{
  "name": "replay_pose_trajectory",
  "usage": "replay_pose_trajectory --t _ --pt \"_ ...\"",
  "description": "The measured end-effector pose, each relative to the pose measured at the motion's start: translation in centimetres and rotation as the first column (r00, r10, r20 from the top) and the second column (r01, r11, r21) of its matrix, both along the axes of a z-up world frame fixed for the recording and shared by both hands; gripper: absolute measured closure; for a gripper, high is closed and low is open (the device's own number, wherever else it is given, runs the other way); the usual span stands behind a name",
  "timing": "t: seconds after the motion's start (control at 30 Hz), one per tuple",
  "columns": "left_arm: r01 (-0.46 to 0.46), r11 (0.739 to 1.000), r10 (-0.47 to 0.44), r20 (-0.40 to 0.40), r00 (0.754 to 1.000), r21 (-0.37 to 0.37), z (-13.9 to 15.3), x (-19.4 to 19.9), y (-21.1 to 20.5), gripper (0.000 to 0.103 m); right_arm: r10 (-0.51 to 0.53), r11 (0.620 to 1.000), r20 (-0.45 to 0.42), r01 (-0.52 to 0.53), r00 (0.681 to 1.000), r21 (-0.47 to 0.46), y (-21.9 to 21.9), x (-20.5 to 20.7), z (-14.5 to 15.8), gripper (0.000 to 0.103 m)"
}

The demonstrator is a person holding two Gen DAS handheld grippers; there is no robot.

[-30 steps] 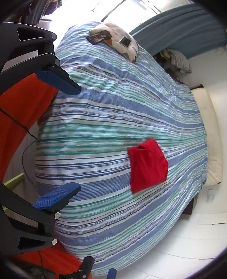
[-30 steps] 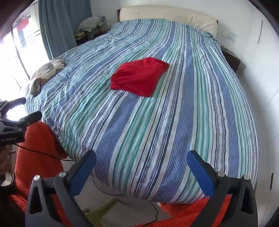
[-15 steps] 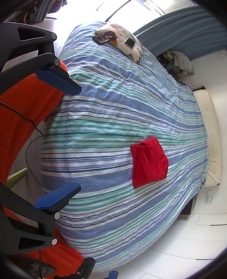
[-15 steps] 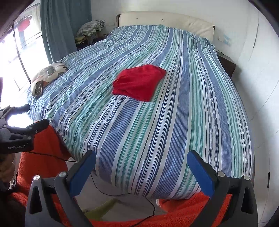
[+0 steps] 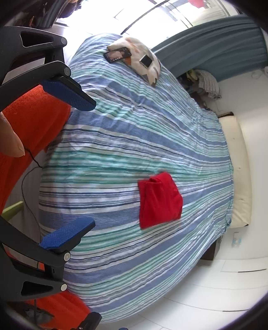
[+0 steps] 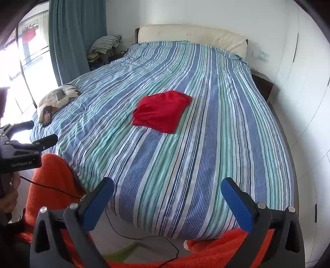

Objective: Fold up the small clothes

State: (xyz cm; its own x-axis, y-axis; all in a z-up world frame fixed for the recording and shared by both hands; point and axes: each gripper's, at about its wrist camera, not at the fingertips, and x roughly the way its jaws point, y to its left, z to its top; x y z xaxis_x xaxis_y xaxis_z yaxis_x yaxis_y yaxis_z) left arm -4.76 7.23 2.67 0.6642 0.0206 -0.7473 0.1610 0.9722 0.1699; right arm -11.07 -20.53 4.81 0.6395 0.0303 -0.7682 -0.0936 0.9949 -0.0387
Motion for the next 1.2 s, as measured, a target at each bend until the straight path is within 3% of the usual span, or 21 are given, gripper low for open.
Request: replay_pose_trajectory --t 0.5,0.83,1.0,1.2 --pt "-0.013 1.000 0.012 -0.067 0.998 -0.012 -0.9 0.7 0.1 0.000 -0.007 0.999 -0.018 0.006 1.000 -0.045 -0.2 0.2 0.3 0.001" --pt "0.040 0.991 -0.048 -0.054 0.997 -0.129 1.7 -1.7 2.1 0.000 -0.044 0.997 -0.079 0.038 0.996 -0.067 -1.7 -2.2 0.4 0.001" --pt "0.037 0.998 -0.039 -0.051 0.998 -0.044 1.4 -2.3 1.4 0.000 -0.047 0.997 -0.083 0.042 0.995 -0.062 -1.4 -3.0 1.2 0.001" --pt "0.043 0.997 -0.045 -0.038 0.998 -0.057 1.7 -2.9 1.2 0.000 -0.029 0.998 -0.050 0.026 0.998 -0.051 -0.4 -3.4 2.3 0.001"
